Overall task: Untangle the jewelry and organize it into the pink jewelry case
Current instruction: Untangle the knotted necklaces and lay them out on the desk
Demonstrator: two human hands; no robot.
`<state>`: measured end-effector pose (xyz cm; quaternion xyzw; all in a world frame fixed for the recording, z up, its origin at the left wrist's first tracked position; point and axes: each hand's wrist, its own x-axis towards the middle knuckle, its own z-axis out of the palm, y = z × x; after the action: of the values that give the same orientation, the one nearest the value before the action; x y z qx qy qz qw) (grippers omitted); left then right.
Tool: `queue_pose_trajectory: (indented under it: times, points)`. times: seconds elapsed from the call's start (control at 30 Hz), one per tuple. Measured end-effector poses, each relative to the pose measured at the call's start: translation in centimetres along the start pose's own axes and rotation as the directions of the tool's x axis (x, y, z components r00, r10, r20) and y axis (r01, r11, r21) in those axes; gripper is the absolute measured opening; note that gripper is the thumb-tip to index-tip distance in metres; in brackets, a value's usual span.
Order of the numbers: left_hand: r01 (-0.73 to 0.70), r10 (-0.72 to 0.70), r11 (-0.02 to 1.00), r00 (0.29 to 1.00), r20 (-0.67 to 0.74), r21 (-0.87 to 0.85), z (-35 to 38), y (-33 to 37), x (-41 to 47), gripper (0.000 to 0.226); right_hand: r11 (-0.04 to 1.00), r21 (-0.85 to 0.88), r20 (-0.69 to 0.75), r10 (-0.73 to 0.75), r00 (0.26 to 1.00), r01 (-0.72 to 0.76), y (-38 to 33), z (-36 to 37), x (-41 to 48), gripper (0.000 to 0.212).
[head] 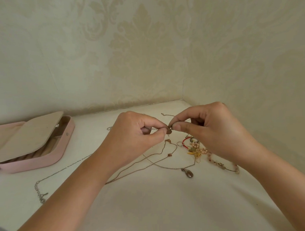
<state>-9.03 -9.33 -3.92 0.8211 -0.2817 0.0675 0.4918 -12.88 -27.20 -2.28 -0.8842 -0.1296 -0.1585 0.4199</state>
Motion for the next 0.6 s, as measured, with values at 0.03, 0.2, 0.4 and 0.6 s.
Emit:
queue_pose_trajectory:
  times: [0.03, 0.2, 0.4, 0.6]
  points:
    - [-0.003, 0.003, 1.000, 1.000, -0.001, 0.004, -0.01, 0.01, 0.00, 0.017, 1.000, 0.001, 0.003, 0.002, 1.000, -0.002, -0.02, -0.04, -0.02, 0.014]
    - [-0.006, 0.006, 1.000, 1.000, -0.010, -0.006, -0.17, 0.06, 0.02, 0.014, 1.000, 0.016, -0.007, 0.010, 1.000, -0.009, -0.12, -0.08, 0.00, 0.014]
    - [-0.015, 0.015, 1.000, 1.000, -0.004, -0.015, -0.39, 0.06, 0.02, 0.010, 0.993, 0.114, -0.024, 0.034, 0.999, -0.031, -0.02, -0.35, 0.06, 0.010]
    - [-0.034, 0.033, 0.999, 0.999, -0.013, -0.023, -0.47, 0.05, 0.01, 0.010, 0.990, 0.137, -0.001, 0.028, 1.000, -0.028, -0.11, -0.60, 0.11, 0.008]
